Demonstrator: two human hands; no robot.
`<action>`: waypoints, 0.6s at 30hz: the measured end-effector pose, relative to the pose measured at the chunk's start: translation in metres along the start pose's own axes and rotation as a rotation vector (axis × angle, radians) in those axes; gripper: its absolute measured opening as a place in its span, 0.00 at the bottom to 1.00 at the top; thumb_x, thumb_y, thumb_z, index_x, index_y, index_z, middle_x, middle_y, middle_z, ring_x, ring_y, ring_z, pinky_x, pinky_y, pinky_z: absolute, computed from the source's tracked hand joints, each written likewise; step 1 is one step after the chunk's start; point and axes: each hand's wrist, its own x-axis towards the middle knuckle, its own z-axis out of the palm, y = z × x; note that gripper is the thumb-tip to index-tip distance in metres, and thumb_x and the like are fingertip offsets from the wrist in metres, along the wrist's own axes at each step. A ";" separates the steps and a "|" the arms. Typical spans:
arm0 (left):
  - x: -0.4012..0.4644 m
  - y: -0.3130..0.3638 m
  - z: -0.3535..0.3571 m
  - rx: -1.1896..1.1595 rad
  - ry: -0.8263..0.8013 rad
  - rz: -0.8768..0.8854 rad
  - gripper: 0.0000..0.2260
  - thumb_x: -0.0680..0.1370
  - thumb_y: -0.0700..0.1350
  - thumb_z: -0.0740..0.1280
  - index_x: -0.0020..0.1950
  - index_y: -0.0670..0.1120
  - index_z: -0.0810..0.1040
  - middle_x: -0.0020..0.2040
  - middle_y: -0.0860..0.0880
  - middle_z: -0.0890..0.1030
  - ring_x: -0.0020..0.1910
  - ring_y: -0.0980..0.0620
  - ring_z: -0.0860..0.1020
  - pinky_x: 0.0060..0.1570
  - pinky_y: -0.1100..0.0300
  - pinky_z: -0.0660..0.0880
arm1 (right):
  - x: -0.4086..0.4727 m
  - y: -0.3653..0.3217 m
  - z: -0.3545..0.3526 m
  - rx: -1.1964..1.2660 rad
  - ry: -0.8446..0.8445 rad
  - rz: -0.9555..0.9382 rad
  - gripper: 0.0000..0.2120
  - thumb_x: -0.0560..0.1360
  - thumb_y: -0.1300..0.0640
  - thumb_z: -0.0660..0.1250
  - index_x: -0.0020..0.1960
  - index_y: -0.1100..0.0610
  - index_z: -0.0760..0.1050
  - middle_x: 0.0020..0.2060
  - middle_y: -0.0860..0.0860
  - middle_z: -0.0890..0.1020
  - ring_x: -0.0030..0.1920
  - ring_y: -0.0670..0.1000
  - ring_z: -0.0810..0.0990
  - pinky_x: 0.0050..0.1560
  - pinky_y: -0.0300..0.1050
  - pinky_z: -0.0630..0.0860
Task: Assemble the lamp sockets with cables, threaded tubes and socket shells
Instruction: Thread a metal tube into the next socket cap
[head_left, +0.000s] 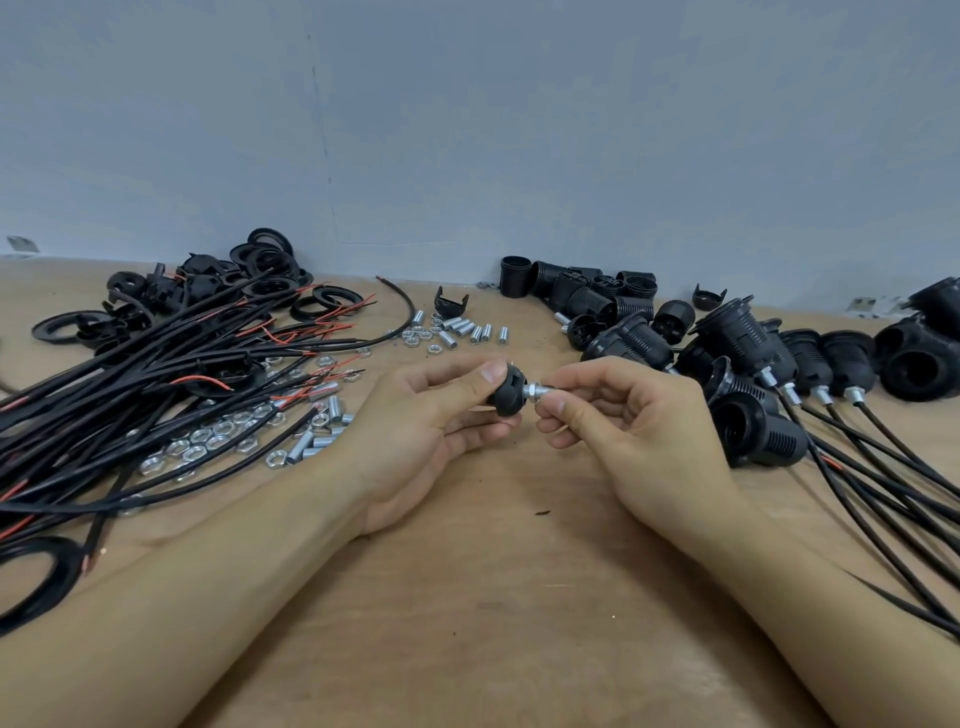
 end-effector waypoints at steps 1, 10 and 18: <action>0.000 0.000 0.000 -0.001 -0.007 0.000 0.16 0.71 0.44 0.70 0.56 0.39 0.83 0.48 0.41 0.85 0.45 0.46 0.83 0.45 0.60 0.81 | 0.000 0.000 0.000 -0.009 0.000 -0.002 0.09 0.74 0.67 0.72 0.46 0.53 0.81 0.37 0.54 0.85 0.36 0.51 0.85 0.39 0.40 0.82; -0.005 -0.001 0.001 -0.019 -0.072 0.039 0.16 0.67 0.38 0.72 0.55 0.40 0.83 0.54 0.39 0.84 0.53 0.44 0.83 0.51 0.58 0.81 | 0.000 0.001 0.001 -0.200 0.028 0.066 0.19 0.80 0.50 0.63 0.35 0.59 0.78 0.25 0.54 0.80 0.24 0.50 0.78 0.27 0.40 0.76; -0.005 0.000 0.005 -0.013 -0.001 0.030 0.19 0.66 0.38 0.72 0.57 0.37 0.82 0.56 0.35 0.82 0.52 0.44 0.82 0.52 0.56 0.81 | -0.001 0.001 0.000 -0.257 -0.024 0.074 0.11 0.80 0.48 0.63 0.43 0.53 0.76 0.32 0.52 0.82 0.30 0.47 0.79 0.31 0.44 0.73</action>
